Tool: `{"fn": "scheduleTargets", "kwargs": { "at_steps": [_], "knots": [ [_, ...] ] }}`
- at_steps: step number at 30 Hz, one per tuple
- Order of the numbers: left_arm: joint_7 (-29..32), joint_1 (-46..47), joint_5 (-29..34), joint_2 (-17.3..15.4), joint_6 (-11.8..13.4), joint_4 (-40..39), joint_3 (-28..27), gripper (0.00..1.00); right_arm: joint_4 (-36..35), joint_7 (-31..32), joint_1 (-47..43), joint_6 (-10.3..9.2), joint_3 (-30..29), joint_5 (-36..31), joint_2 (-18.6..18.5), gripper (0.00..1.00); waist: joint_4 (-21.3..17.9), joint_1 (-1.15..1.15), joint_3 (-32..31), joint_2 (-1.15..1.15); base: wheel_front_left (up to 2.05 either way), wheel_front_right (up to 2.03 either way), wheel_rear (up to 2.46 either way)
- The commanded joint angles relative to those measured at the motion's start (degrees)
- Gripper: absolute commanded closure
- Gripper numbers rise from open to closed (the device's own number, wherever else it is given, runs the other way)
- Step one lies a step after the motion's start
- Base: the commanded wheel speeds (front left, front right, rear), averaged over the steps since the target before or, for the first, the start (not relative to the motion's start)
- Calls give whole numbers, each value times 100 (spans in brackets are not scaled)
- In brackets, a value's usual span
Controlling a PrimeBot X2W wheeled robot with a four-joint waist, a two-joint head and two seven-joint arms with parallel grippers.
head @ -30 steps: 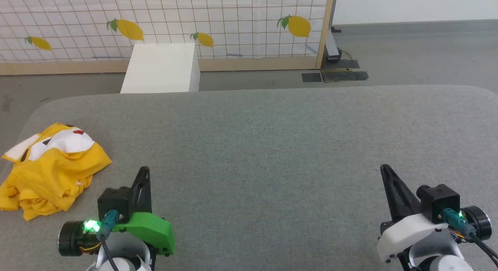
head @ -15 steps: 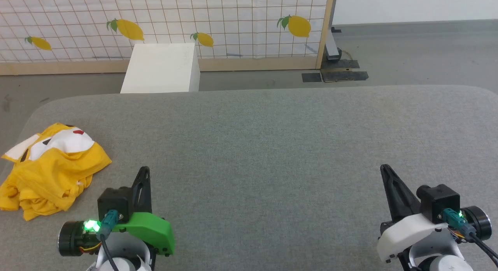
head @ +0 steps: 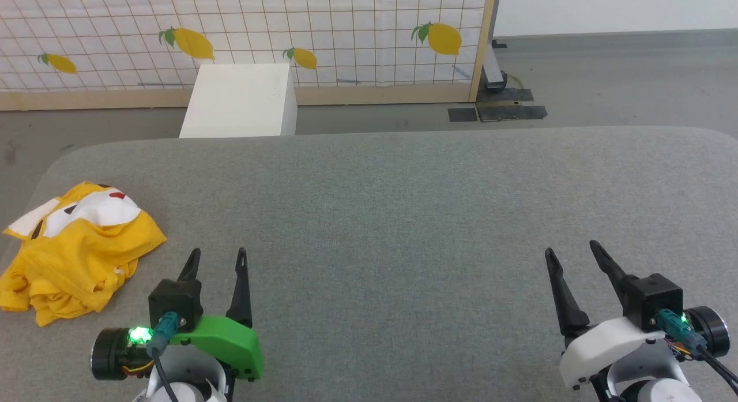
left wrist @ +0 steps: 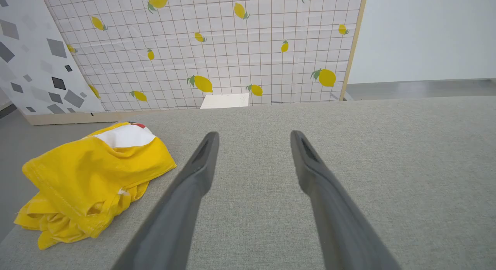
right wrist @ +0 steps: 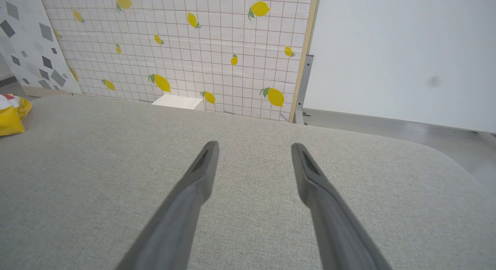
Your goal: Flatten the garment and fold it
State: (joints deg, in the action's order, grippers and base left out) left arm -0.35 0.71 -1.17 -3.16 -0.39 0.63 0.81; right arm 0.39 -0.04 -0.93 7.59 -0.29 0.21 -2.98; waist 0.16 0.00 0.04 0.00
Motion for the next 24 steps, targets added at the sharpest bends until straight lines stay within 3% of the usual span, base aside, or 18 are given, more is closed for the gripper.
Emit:
{"fn": "scheduleTargets", "kwargs": {
  "at_steps": [1, 24],
  "knots": [
    [-57, 56, -39, 2, 60, 42, 28, 0, 14, -65, 26, -1, -13, 17, 2, 0, 16, 0, 2, 0, 0, 0, 0],
    [-331, 157, -342, -68, 293, 288, 115, 0, 75, -254, 100, -2, -36, 4, 3, 0, 686, 0, -13, 0, 0, 0, 0]
  ]
}}
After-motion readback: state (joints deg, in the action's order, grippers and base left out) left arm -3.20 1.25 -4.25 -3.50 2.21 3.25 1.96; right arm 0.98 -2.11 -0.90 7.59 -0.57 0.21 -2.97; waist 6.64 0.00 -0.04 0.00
